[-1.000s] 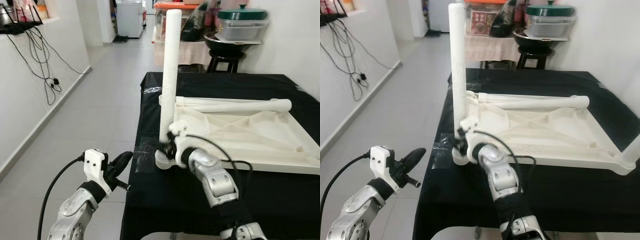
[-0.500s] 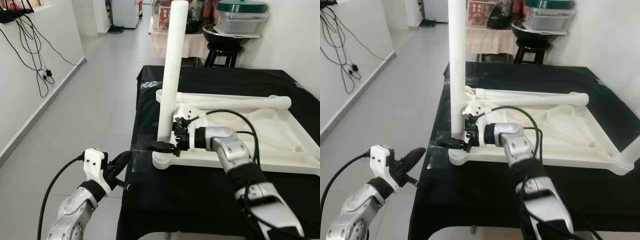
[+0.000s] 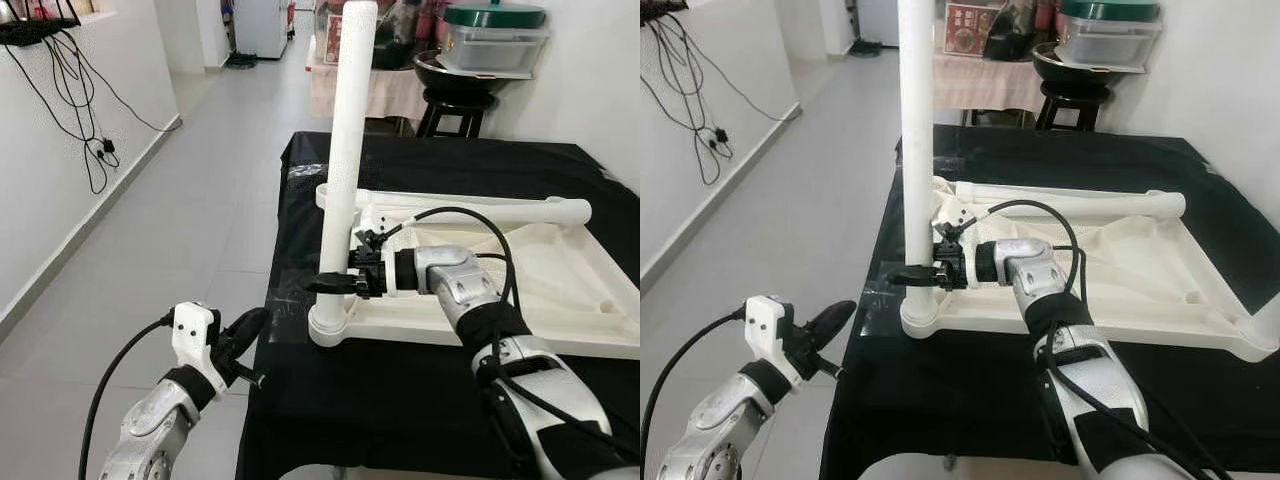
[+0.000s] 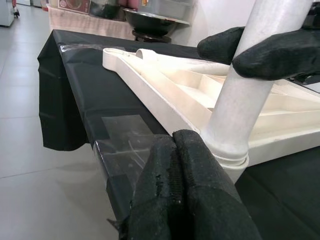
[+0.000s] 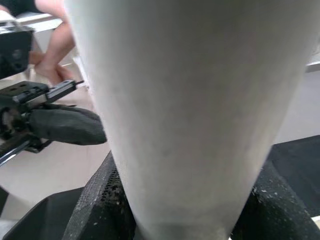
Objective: Building children table
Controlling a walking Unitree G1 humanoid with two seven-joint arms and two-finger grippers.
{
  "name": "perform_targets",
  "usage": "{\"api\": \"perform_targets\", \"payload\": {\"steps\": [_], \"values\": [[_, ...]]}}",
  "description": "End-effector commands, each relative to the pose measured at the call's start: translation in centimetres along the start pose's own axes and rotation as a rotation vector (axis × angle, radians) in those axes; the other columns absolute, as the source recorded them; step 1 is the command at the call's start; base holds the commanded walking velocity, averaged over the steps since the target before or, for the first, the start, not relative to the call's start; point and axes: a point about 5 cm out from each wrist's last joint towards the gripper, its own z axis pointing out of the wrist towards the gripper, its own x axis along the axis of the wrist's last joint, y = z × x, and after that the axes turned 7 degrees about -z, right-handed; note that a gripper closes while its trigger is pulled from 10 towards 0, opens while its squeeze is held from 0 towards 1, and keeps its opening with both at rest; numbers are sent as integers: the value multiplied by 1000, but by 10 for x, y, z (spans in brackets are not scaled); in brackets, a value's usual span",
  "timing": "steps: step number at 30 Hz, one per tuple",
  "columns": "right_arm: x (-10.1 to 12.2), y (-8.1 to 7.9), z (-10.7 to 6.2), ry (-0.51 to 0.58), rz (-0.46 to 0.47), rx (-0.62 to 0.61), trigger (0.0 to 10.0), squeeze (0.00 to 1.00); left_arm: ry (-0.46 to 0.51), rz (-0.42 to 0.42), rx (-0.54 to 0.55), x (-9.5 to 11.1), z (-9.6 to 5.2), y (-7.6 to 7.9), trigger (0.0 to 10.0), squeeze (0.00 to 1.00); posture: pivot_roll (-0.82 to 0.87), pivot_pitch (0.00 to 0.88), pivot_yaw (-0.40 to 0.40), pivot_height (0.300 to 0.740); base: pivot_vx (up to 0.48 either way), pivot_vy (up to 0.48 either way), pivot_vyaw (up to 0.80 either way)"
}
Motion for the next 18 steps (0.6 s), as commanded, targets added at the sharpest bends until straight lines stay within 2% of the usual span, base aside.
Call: {"api": "perform_targets", "payload": {"steps": [1, 2, 4, 5, 6, 7, 8, 9, 10, 11, 12, 13, 18], "values": [[-18, -5, 1, -29, 63, -12, 0, 0, -4, 1, 1, -1, 0, 2, 10000, 0, 63, 0, -81, 740, 0, 0, 0], [-22, -6, 1, -30, 68, -42, 0, 0, -3, 1, 2, -1, -1, 2, 10000, 0, 61, 0, -82, 740, 0, 0, 0], [-45, -14, 7, -99, 118, -261, 0, 0, -1, 2, 5, 0, -3, 1, 10000, 0, 53, 0, -82, 740, 0, 0, 0], [-45, -14, 7, -99, 118, -261, 0, 0, -1, 2, 5, 0, -3, 1, 10000, 0, 53, 0, -82, 740, 0, 0, 0], [-55, -16, 11, -152, 174, -525, 0, 0, 0, 3, 6, 2, -4, -1, 10000, 0, 33, 0, -71, 740, 0, 0, 0], [-61, -17, 11, -196, 216, -713, 0, 0, 1, 4, 7, 3, -5, -2, 10000, 0, 28, 0, -67, 740, 0, 0, 0], [-61, -17, 11, -196, 216, -713, 0, 0, 1, 4, 7, 3, -5, -2, 10000, 0, 28, 0, -67, 740, 0, 0, 0], [-69, -44, 19, -247, 266, -752, 0, 0, -1, 4, 6, 3, -6, -3, 10000, 0, 14, 0, -58, 740, 0, 0, 0], [-71, -64, 21, -274, 306, -772, 0, 0, -2, 4, 4, 4, -5, -4, 10000, 0, 12, 0, -57, 740, 0, 0, 0], [-64, -67, 22, -259, 289, -746, 0, 0, -4, 3, 3, 3, -4, -4, 10000, 0, -12, 0, -40, 740, 0, 0, 0], [-60, -66, 21, -247, 271, -732, 0, 0, -5, 3, 2, 3, -2, -4, 10000, 0, -12, 0, -40, 740, 0, 0, 0], [-60, -53, 19, -269, 202, -742, 0, 0, -4, 2, 1, 2, 0, -5, 10000, 0, 4, 0, -57, 740, 0, 0, 0], [-60, -47, 23, -259, 208, -733, 0, 0, 6, 0, 11, 3, 0, -6, 10000, 0, 11, 0, -68, 740, 0, 0, 0]]}}
